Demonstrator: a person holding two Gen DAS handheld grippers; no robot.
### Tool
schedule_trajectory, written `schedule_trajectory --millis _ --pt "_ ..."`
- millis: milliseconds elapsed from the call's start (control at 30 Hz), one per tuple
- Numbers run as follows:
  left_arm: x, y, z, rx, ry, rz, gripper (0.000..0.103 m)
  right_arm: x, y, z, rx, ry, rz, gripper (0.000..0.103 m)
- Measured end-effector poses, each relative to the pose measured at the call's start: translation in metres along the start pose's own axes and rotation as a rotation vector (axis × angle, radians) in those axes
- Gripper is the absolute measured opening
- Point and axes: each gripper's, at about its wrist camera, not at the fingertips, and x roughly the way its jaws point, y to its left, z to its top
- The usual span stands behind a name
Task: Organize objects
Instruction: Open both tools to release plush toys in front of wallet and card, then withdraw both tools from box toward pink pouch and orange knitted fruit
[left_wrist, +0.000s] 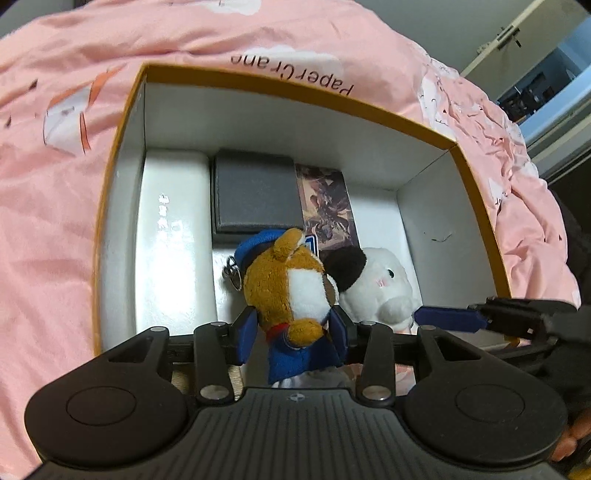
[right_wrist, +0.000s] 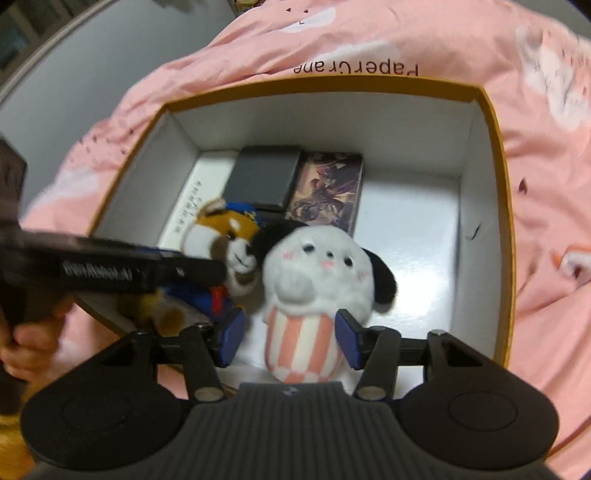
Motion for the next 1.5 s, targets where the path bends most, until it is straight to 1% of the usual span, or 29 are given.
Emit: schedule_trajectory --millis 67,167,233,300,333,367,400,500,633,800,933,967,1100,1233,1300,1400,1467,1500 --pt "-0.008 -0.002 0.000 0.020 -0.029 0.005 0.047 -0.006 -0.004 0.004 0.021 -0.021 0.010 0.057" --pt "-0.016 -0.006 0.001 0.054 -0.051 0.003 0.047 -0.010 -0.012 0.009 0.057 -0.043 -0.004 0.057" --pt "-0.015 -0.012 0.002 0.080 -0.043 -0.003 0.037 -0.006 -0.019 0.011 0.092 -0.028 -0.003 0.057" --pt "-0.010 -0.015 0.000 0.090 -0.023 0.001 0.033 0.002 -0.025 0.011 0.130 -0.003 0.020 0.057" --pt "-0.007 -0.016 -0.001 0.100 -0.020 0.014 0.028 0.005 -0.028 0.010 0.147 0.004 0.027 0.057" --pt "-0.004 -0.017 -0.002 0.110 -0.019 0.034 0.027 0.007 -0.028 0.009 0.146 0.004 0.024 0.055" --pt "-0.002 -0.017 -0.003 0.121 -0.016 0.051 0.026 0.008 -0.028 0.008 0.141 0.001 0.024 0.052" --pt "0.000 -0.015 -0.007 0.134 -0.009 0.077 0.025 0.013 -0.025 0.007 0.133 0.020 0.074 0.046" --pt "-0.002 -0.010 -0.011 0.139 -0.016 0.126 0.024 0.021 -0.012 0.006 0.073 0.026 0.083 0.044" --pt "0.004 -0.014 -0.017 0.174 -0.011 0.171 0.023 0.026 -0.004 0.001 0.024 0.026 0.041 0.044" --pt "-0.003 -0.014 -0.021 0.174 -0.052 0.159 0.024 0.019 0.000 0.000 -0.009 0.008 0.020 0.046" --pt "-0.006 -0.014 -0.023 0.172 -0.070 0.156 0.024 0.016 0.001 -0.001 -0.017 -0.004 0.012 0.046" --pt "-0.030 -0.025 -0.036 0.196 -0.201 0.162 0.024 -0.009 0.010 -0.010 -0.063 -0.089 -0.032 0.047" --pt "-0.061 -0.043 -0.053 0.224 -0.316 0.094 0.024 -0.042 0.019 -0.030 -0.100 -0.203 -0.064 0.047" --pt "-0.074 -0.055 -0.064 0.251 -0.356 0.059 0.024 -0.060 0.023 -0.044 -0.114 -0.257 -0.078 0.047" --pt "-0.084 -0.072 -0.082 0.295 -0.373 0.018 0.024 -0.085 0.025 -0.070 -0.116 -0.321 -0.099 0.048" --pt "-0.084 -0.082 -0.096 0.318 -0.360 -0.002 0.024 -0.099 0.025 -0.092 -0.105 -0.356 -0.122 0.050" --pt "-0.082 -0.087 -0.103 0.333 -0.347 -0.009 0.024 -0.103 0.024 -0.101 -0.098 -0.364 -0.133 0.054"
